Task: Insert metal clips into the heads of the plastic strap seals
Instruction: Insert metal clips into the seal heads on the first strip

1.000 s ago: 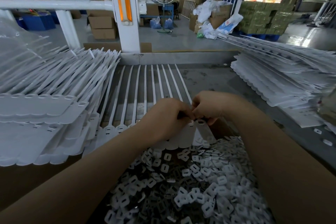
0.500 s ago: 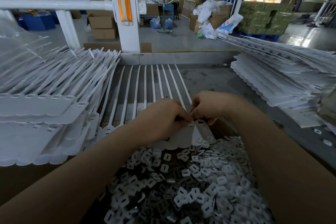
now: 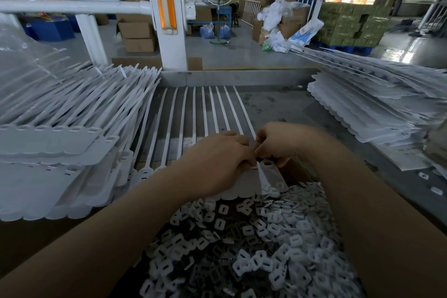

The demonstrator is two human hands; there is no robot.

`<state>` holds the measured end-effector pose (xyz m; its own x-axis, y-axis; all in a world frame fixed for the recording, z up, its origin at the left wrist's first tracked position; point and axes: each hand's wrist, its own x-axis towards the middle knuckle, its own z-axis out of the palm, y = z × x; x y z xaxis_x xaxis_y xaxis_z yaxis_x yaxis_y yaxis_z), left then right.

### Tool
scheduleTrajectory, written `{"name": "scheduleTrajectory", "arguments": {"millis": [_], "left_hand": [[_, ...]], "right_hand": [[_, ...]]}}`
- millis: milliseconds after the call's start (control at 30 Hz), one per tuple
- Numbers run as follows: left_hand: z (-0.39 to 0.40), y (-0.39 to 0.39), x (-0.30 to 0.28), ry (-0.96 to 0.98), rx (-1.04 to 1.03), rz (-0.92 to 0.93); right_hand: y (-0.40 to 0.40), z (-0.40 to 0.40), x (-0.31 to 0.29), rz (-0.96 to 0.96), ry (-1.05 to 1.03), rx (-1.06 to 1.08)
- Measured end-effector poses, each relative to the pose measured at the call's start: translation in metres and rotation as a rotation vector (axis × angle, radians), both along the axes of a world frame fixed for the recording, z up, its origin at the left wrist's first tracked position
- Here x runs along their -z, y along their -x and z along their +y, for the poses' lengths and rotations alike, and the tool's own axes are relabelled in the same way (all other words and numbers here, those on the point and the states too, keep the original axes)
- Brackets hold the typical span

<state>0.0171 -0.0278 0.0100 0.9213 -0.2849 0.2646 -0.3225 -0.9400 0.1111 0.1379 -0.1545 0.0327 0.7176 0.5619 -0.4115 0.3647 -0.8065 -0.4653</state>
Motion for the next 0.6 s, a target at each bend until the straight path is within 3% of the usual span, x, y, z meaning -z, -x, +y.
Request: {"name": "scheduleTrajectory", "arguments": {"millis": [100, 200, 333, 433, 600], "left_hand": [[0.002, 0.001, 0.000, -0.080, 0.010, -0.012], [0.006, 0.002, 0.000, -0.023, -0.021, 0.062], [0.017, -0.001, -0.007, 0.343, -0.098, 0.298], [0.021, -0.002, -0.011, 0.564, -0.156, 0.279], [0.005, 0.006, -0.015, 0.467, -0.030, 0.230]], "right_hand": [[0.000, 0.000, 0.000, -0.001, -0.001, 0.001], [0.000, 0.000, 0.000, 0.005, -0.007, -0.001], [0.000, 0.000, 0.001, -0.007, -0.009, 0.001], [0.000, -0.001, 0.000, 0.001, -0.011, 0.002], [0.000, -0.002, -0.002, 0.007, -0.004, -0.009]]}}
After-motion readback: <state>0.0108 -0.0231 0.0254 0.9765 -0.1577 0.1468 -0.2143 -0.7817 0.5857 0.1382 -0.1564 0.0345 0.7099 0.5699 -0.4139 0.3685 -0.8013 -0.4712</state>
